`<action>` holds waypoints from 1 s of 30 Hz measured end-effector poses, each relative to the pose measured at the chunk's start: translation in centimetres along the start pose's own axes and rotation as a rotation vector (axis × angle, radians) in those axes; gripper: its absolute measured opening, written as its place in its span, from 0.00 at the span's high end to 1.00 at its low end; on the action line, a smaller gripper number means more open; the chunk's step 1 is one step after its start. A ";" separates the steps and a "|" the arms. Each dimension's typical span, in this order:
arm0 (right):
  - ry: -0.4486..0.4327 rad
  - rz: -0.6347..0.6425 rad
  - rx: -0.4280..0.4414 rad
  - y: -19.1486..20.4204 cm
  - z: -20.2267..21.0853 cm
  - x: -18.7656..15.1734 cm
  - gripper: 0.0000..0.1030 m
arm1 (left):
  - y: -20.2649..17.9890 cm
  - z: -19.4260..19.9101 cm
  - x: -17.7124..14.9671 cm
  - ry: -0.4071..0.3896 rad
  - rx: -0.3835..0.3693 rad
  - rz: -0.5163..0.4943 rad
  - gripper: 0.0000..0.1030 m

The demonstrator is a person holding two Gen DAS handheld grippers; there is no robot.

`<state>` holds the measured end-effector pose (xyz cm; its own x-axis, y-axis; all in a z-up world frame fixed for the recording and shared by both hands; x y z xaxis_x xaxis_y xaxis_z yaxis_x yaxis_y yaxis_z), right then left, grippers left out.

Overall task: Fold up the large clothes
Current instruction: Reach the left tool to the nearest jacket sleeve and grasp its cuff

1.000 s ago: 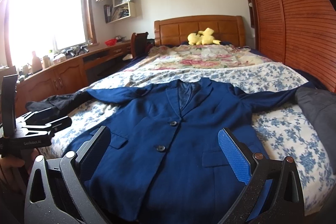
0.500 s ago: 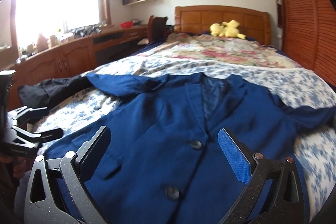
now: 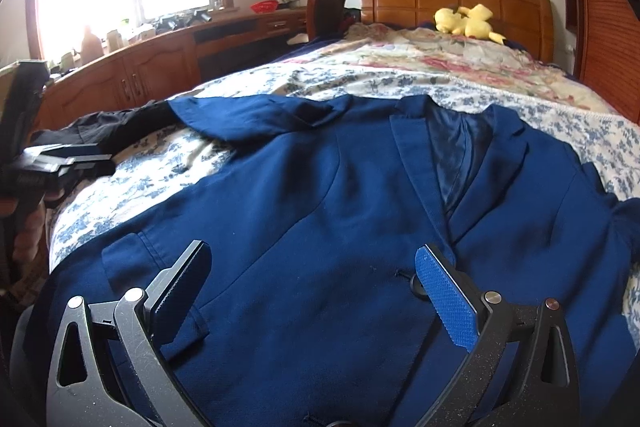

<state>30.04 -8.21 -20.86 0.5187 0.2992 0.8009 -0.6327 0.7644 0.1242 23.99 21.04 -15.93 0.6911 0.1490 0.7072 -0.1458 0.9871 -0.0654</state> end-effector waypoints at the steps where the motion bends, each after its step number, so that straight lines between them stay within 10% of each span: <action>1: 0.006 -0.007 0.002 -0.2 -0.1 -0.1 0.00 | 0.3 -0.3 0.4 -0.001 0.008 0.000 0.00; 5: 0.017 -0.036 0.015 -0.7 -0.3 -0.1 0.00 | 2.6 -3.0 2.2 0.014 0.086 0.012 0.00; 22: -0.015 -0.020 -0.009 -0.4 -0.1 -0.1 0.00 | 9.2 -12.7 7.5 0.054 0.004 0.324 0.23; 27: -0.019 -0.016 -0.008 -0.4 0.1 -0.2 0.00 | 10.4 -15.2 7.9 0.106 -0.030 0.431 0.47; 30: -0.022 -0.011 -0.009 -0.2 0.1 -0.2 0.00 | 10.5 -15.9 8.3 0.116 -0.005 0.436 0.84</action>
<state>30.01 -8.52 -20.97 0.5128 0.2777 0.8123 -0.6215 0.7729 0.1281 39.48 33.57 -21.91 0.6408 0.5565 0.5288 -0.4378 0.8308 -0.3438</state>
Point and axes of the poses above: each gripper's, at about its wrist camera, not at the fingertips, and z roughly against the way its jaws point, y to its left, x to its top, the point moved 3 cm from there along -z, roughly the way its jaws point, and after that the axes turned 3 degrees about -z, right-handed, at the moved point
